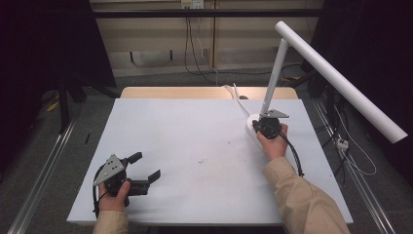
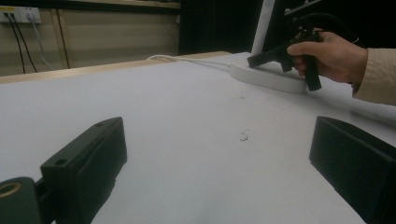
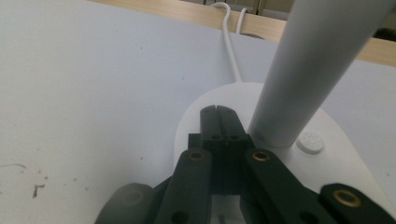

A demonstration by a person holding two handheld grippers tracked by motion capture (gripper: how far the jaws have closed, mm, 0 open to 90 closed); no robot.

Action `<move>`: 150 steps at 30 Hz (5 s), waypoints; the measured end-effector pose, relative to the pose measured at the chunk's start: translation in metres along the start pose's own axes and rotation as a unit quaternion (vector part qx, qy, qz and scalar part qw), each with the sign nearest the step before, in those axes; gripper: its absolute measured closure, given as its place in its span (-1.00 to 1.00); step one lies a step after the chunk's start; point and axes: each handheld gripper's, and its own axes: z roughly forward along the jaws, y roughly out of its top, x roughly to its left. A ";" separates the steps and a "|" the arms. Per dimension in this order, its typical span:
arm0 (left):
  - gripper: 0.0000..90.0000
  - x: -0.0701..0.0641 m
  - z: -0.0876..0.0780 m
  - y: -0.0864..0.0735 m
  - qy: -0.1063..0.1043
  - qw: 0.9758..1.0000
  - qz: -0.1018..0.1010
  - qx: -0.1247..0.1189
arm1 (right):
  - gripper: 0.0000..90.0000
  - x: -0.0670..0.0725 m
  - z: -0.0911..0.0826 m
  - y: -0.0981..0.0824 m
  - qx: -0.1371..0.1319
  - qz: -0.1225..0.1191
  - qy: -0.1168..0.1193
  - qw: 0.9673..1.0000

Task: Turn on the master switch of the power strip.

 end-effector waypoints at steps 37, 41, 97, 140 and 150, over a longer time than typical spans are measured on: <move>-0.92 0.000 0.001 0.002 0.000 1.000 -0.001 -0.002 | -0.21 0.008 -0.046 -0.014 -0.038 0.031 0.079 0.996; -0.92 0.000 0.002 0.002 0.001 1.000 -0.002 -0.001 | -0.30 0.011 -0.054 -0.017 -0.038 0.026 0.090 0.995; -0.92 -0.001 0.001 0.001 0.004 1.000 0.000 0.002 | -0.67 0.016 -0.109 -0.056 -0.063 -0.006 0.147 0.987; -0.92 -0.001 0.002 0.001 0.003 1.000 0.001 0.003 | -0.70 0.013 -0.130 -0.075 -0.060 -0.023 0.152 0.986; -0.92 -0.001 0.002 0.002 0.002 1.000 0.000 0.002 | -0.72 0.011 -0.137 -0.081 -0.058 -0.023 0.153 0.986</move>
